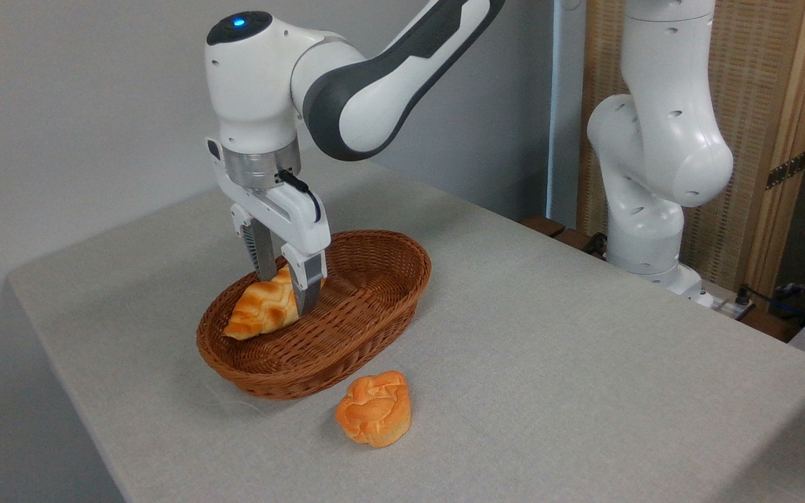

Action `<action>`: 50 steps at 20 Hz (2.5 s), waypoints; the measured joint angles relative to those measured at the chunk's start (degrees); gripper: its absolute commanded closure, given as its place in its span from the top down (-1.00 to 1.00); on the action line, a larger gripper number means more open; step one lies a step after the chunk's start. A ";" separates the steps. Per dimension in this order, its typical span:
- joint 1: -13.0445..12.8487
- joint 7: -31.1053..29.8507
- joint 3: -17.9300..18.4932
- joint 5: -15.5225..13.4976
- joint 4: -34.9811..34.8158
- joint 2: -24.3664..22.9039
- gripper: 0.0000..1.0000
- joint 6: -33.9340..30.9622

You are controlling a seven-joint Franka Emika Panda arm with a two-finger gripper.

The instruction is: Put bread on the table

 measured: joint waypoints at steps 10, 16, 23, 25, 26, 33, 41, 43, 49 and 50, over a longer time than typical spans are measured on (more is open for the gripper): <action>-0.09 0.43 0.31 2.36 -0.01 0.44 0.87 0.00; -0.33 0.57 0.24 2.48 0.00 0.88 0.02 0.00; -0.34 0.59 0.20 2.54 0.00 0.88 -0.45 0.00; -0.39 0.59 0.08 2.54 0.00 0.92 -0.45 0.00; -0.42 0.59 0.02 2.54 0.00 0.94 -0.45 0.00; -0.44 0.59 0.01 2.54 0.00 0.98 -0.71 0.00; -0.44 0.59 0.01 2.54 0.03 0.98 -0.88 0.00; -0.44 0.60 0.01 2.54 0.06 0.98 -0.91 0.00; -0.42 0.61 0.05 2.54 0.19 0.97 -1.00 0.00; -0.41 0.61 0.08 2.54 0.25 0.97 -1.00 0.00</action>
